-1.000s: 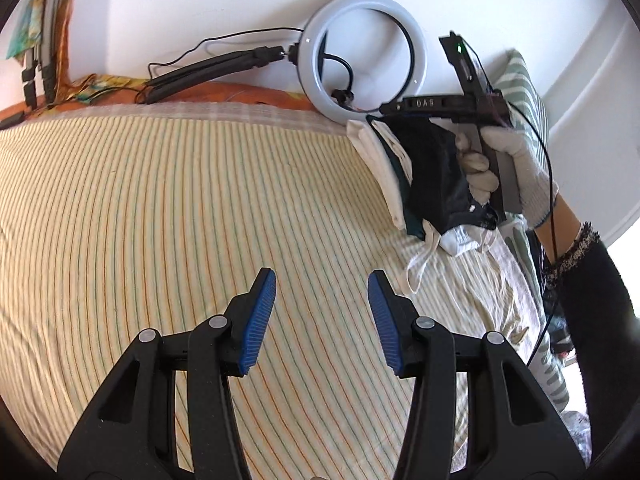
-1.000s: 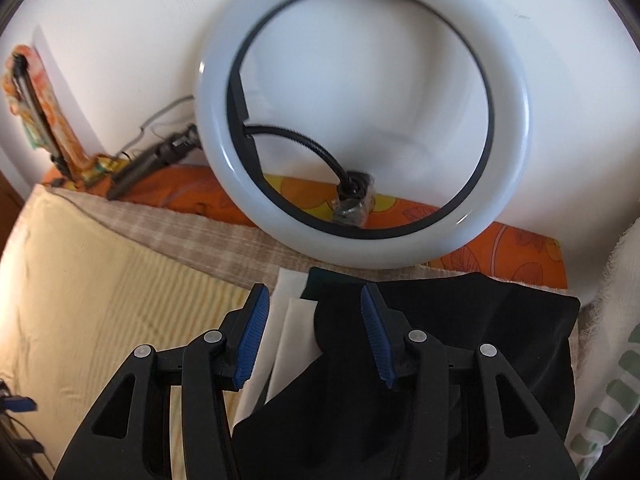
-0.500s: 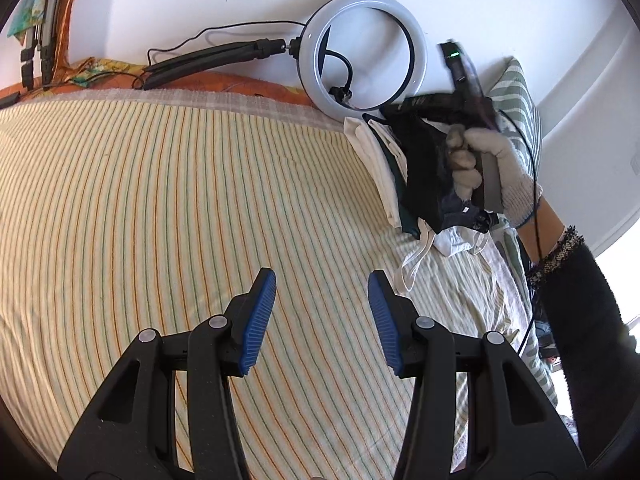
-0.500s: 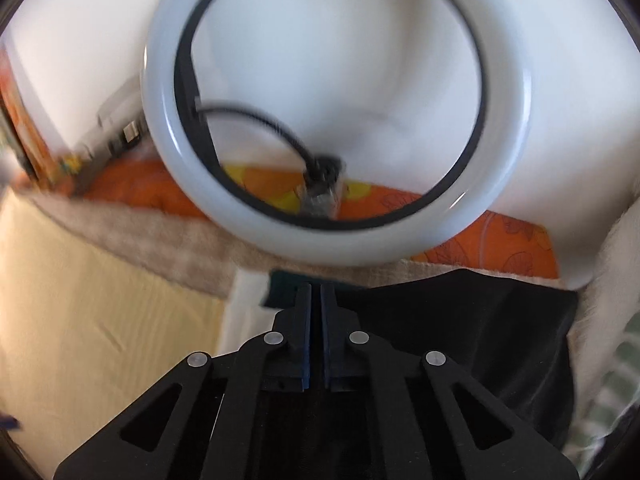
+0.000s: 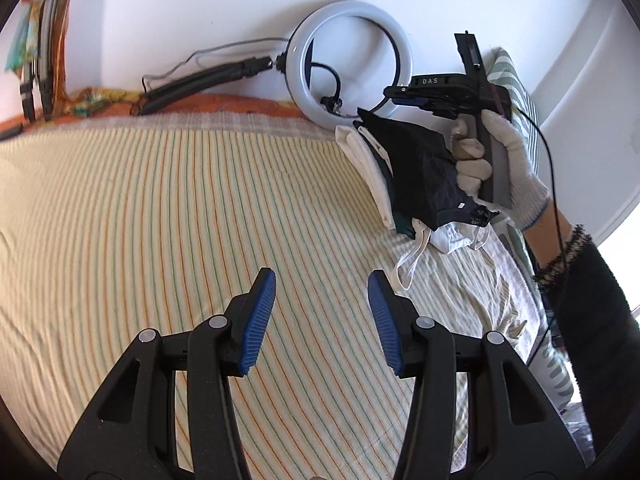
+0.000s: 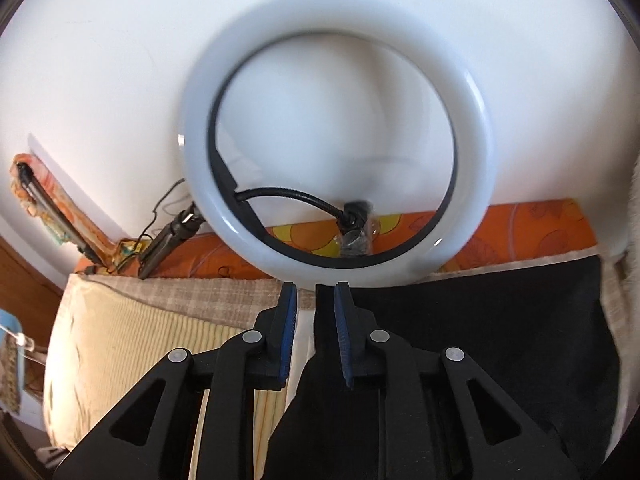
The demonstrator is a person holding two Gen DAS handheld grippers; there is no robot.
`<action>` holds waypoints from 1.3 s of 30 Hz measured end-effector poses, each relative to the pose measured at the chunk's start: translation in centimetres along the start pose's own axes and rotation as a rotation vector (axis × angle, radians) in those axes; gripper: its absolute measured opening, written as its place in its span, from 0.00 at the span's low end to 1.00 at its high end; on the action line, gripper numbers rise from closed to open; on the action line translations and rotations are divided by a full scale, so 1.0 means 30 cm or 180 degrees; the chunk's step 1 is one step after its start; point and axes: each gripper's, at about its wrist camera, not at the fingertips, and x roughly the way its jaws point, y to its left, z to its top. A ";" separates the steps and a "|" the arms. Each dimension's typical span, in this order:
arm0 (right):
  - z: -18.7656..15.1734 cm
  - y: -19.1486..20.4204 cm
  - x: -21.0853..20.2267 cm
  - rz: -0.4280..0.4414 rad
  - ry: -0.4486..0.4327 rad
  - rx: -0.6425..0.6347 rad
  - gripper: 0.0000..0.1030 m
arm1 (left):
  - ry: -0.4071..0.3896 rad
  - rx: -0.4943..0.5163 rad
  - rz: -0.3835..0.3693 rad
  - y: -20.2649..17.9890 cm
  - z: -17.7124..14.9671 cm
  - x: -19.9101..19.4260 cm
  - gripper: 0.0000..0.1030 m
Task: Fold small clothes
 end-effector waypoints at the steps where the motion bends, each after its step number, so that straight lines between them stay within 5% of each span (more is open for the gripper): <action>1: -0.005 0.009 -0.005 -0.0041 -0.0013 -0.0018 0.17 | -0.0024 0.0041 0.0015 -0.016 0.001 -0.013 0.47; 17: -0.272 0.172 -0.544 -0.0599 -0.0416 -0.0166 0.18 | -0.0428 0.0587 0.0048 -0.287 -0.107 -0.278 0.51; 21: -0.381 0.208 -0.655 -0.0778 -0.0510 -0.0172 0.34 | -0.0475 0.0660 -0.0004 -0.341 -0.156 -0.326 0.59; 25: -0.494 0.259 -0.749 -0.0973 -0.0614 -0.0192 0.39 | -0.0619 0.0781 0.0033 -0.388 -0.209 -0.374 0.72; 27: -0.552 0.281 -0.798 -0.1020 -0.0669 -0.0163 0.55 | -0.0674 0.0805 0.0054 -0.396 -0.231 -0.393 0.80; 33: -0.688 0.356 -0.878 -0.1255 -0.0817 -0.0188 0.71 | -0.0748 0.0870 0.0176 -0.390 -0.274 -0.418 0.92; 39: -0.775 0.417 -0.904 -0.1285 -0.0912 -0.0209 0.74 | -0.0809 0.1098 0.0427 -0.383 -0.293 -0.431 0.98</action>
